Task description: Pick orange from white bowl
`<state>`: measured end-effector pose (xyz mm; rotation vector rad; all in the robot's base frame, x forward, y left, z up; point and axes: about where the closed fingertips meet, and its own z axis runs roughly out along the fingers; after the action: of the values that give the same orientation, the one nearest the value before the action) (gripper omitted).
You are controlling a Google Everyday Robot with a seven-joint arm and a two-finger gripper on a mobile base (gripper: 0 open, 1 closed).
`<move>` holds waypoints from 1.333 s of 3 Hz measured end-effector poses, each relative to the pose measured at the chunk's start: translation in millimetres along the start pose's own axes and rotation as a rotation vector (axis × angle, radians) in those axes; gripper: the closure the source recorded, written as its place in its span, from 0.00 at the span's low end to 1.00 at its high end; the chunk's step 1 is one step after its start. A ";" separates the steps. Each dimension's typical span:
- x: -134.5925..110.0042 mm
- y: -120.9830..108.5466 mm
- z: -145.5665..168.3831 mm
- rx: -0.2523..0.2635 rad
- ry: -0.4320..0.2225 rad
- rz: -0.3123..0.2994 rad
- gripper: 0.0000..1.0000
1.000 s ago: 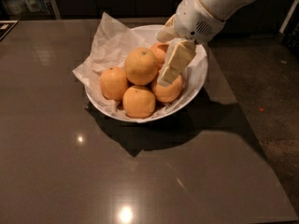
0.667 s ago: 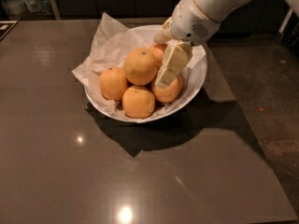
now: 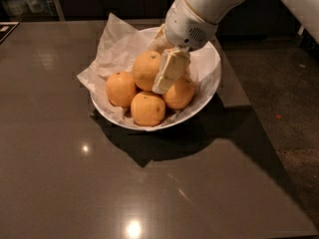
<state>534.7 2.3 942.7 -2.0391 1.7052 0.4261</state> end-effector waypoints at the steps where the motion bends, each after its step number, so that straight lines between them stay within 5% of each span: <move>1: -14.3 8.7 5.6 -0.016 0.001 -0.054 0.37; 3: -2.2 2.2 13.4 -0.030 0.005 -0.046 0.35; 4: 1.5 0.9 14.5 -0.034 0.002 -0.041 0.53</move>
Offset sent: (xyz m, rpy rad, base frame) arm -0.0174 0.0164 -0.0008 -0.0116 -0.0088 0.0789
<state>534.8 8.4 929.4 -2.0955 1.6656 0.4426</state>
